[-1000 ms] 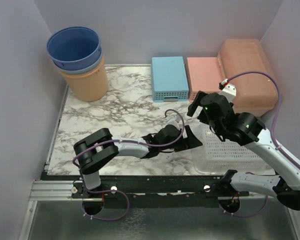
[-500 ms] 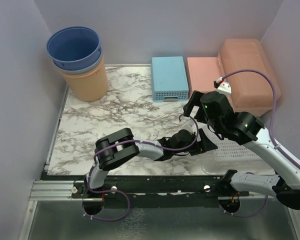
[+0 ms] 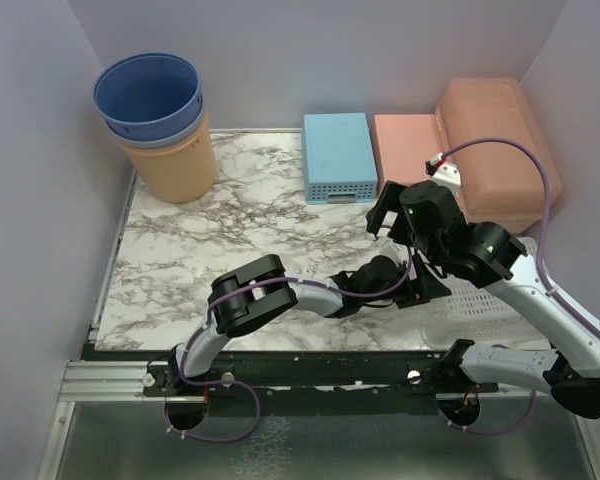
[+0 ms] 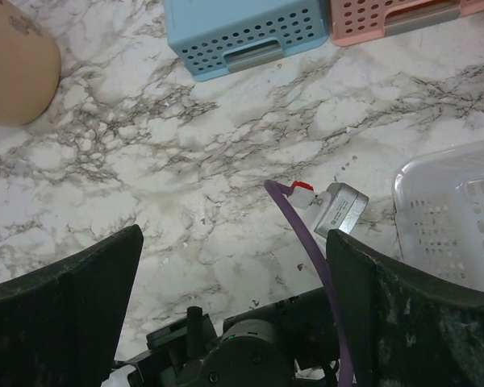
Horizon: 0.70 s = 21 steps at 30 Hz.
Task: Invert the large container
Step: Move the container to the corner of the board.
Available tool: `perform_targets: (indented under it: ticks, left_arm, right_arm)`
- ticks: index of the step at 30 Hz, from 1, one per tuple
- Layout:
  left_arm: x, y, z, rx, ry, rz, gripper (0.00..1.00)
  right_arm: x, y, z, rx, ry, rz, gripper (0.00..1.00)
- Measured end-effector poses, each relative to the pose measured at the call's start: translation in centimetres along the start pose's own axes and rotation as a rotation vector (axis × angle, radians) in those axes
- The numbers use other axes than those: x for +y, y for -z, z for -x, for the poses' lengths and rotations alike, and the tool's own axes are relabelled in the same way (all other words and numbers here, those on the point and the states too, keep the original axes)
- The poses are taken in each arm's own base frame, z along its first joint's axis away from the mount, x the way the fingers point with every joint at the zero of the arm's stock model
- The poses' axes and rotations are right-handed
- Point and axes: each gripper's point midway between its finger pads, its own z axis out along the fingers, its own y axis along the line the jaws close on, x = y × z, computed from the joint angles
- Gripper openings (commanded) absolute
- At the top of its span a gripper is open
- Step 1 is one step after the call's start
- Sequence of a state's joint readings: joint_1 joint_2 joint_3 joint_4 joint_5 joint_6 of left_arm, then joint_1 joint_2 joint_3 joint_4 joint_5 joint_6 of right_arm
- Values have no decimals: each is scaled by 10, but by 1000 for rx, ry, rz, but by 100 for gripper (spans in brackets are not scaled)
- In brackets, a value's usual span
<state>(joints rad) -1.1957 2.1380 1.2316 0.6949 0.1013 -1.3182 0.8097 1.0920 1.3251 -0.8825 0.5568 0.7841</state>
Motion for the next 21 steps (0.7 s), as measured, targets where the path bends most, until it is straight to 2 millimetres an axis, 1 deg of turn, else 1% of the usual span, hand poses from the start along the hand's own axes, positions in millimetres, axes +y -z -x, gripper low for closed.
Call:
perform_targets:
  ticks: [3,6,9,17,19,21]
  left_arm:
    - [0,0,0,3,-6,-2,82]
    - [-1,-2,4,7,-8,-9,82]
    - [1,-9,13,-1,-11,-15,81]
    - [11,-10,36,-34,-50,14,81]
    - [11,-11,41,-38,-59,20,81]
    - [6,-16,47,-34,-68,5,81]
  right_arm:
    - [1,-2,-2,7,5,-3,100]
    - [2,-4,-4,14,9,-3,100]
    - [3,-4,-4,18,13,1,100]
    - [4,-6,-5,22,26,6,100]
    - [5,-7,-5,21,27,6,100]
    - [5,-9,-5,21,29,4,100]
